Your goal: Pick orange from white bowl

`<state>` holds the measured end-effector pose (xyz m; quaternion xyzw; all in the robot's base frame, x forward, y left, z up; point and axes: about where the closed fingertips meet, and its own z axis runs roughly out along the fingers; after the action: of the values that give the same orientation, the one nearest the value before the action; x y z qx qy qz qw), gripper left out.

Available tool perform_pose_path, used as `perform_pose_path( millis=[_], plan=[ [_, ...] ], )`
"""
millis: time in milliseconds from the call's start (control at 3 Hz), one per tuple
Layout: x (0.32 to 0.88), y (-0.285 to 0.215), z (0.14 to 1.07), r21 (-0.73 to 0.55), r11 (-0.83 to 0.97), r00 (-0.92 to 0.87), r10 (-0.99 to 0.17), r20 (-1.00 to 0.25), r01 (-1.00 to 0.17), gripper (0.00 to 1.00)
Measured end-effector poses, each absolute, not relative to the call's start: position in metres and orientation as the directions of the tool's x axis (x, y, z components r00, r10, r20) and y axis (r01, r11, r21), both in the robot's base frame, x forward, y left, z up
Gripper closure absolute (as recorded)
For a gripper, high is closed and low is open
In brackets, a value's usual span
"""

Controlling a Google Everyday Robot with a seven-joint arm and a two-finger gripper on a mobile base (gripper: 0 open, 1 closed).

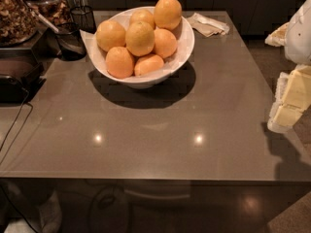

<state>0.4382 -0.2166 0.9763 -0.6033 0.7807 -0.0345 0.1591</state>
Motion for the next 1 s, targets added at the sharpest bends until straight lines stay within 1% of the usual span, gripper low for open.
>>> perform_pose_path(
  millis=[667,1000],
  plan=[
    [0.446,-0.21,0.979,-0.235,0.257,-0.207,-0.954,-0.215,-0.937,0.0],
    [0.461,-0.199,0.977,-0.205,0.228,-0.192,-0.964,-0.184,-0.952,0.0]
  ],
)
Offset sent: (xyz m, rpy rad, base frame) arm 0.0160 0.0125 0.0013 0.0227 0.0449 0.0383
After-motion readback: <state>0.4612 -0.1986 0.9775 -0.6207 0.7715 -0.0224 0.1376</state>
